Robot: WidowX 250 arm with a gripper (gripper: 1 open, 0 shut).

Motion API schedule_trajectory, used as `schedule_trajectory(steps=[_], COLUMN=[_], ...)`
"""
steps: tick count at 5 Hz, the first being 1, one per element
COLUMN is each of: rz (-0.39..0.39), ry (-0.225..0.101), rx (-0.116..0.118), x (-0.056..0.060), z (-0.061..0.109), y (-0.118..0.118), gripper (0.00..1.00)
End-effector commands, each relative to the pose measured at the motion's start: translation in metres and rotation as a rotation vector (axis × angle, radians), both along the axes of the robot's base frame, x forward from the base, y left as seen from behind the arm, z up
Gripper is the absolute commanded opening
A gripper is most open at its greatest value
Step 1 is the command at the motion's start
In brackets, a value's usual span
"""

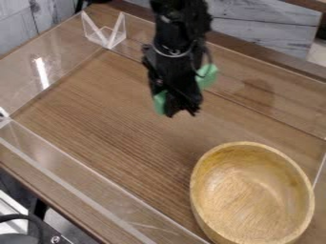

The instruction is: Put the green block in the brown bowl

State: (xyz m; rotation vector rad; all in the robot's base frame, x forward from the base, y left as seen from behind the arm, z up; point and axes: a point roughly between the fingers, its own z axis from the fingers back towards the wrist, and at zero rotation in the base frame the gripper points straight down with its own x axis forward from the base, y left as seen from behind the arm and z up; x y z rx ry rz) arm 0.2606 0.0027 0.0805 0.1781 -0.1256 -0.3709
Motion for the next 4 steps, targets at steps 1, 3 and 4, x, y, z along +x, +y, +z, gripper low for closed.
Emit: schedule_trajectory(steps=[1,3,4], rz=[-0.111,-0.217,-0.193], ry=[-0.047,-0.023,-0.011], rx=[-0.01,0.002,-0.021], x=[-0.029,-0.061,-0.055], z=[0.025,0.01,-0.003], y=[-0.05,-0.105,-0.098], gripper=[0.0,0.0,0.0])
